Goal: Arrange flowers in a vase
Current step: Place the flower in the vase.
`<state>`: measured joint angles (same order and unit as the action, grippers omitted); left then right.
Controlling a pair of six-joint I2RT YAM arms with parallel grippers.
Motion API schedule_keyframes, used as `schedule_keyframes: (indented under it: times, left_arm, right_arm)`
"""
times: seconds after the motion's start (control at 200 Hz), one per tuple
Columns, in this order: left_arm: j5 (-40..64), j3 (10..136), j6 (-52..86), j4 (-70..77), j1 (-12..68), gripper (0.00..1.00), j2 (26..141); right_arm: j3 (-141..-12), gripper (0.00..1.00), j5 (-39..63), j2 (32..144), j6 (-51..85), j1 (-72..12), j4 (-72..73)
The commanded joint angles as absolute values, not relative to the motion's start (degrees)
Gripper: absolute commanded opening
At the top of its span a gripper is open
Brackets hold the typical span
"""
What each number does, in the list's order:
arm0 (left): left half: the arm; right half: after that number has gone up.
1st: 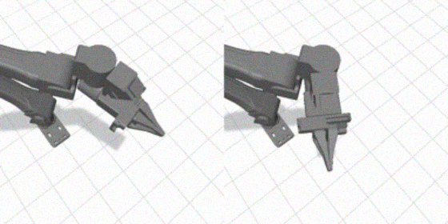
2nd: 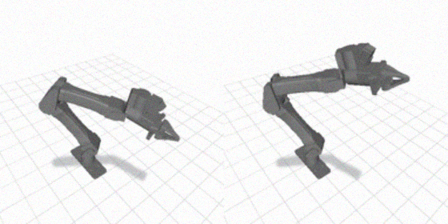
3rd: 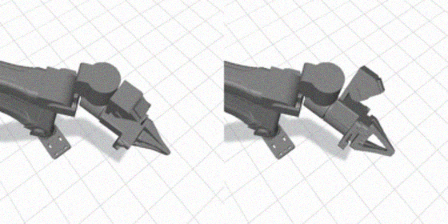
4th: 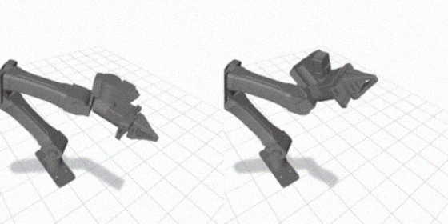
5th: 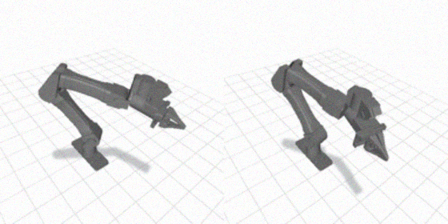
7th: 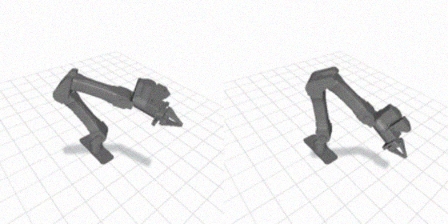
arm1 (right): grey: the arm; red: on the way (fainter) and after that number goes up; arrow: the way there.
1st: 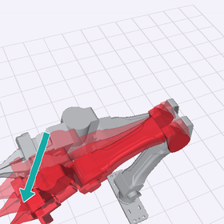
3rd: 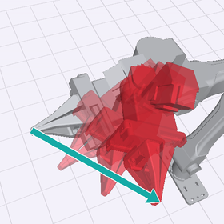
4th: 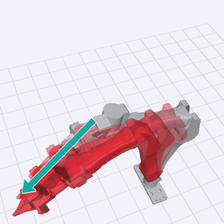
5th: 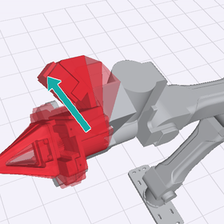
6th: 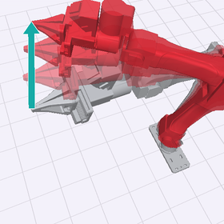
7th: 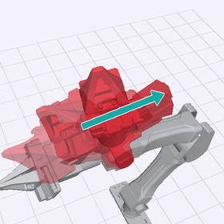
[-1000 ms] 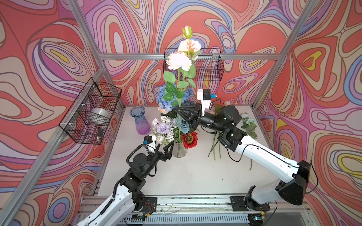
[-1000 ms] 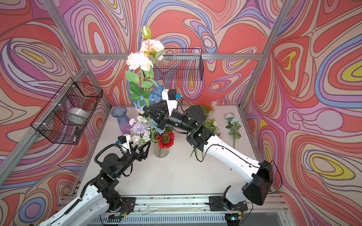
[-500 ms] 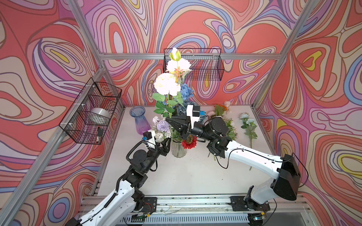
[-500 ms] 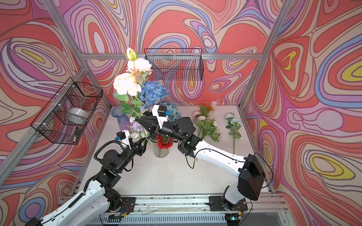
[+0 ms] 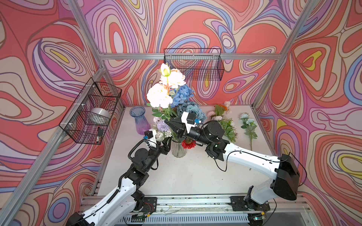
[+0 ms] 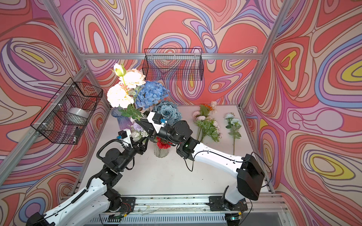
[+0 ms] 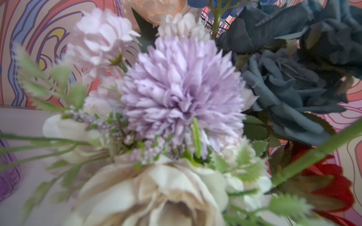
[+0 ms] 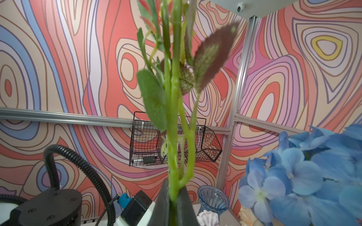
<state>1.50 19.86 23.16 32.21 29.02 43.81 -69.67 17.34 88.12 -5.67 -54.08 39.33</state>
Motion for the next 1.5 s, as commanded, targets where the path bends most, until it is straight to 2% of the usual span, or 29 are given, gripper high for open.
schedule_keyframes:
  times: [0.0, 0.646, 0.771, 0.942, 1.392, 1.497]
  left_arm:
    - [1.6, 20.8, 22.9, 35.0, 28.5, 0.61, 43.5]
    - [0.8, 20.6, 22.7, 34.0, 28.3, 0.61, 41.7]
    - [1.1, 20.7, 23.0, 34.0, 28.3, 0.61, 41.8]
    - [1.4, 20.7, 23.6, 34.0, 28.3, 0.61, 42.0]
    - [1.7, 21.2, 24.1, 33.2, 28.3, 0.61, 42.4]
    - [1.8, 21.4, 24.1, 33.3, 28.3, 0.61, 42.8]
  right_arm:
    - [-67.9, 0.0, 14.9, 89.2, -6.7, -54.4, 37.7]
    - [-60.2, 0.0, 6.4, 89.3, -4.2, -54.4, 27.6]
    - [-60.9, 0.16, 6.6, 88.5, -4.1, -54.4, 26.8]
    - [-62.6, 0.32, 7.9, 86.9, -4.3, -54.4, 26.1]
    - [-63.5, 0.35, 9.3, 81.7, -4.0, -54.4, 25.9]
    - [-63.7, 0.32, 8.7, 81.4, -4.0, -54.4, 25.3]
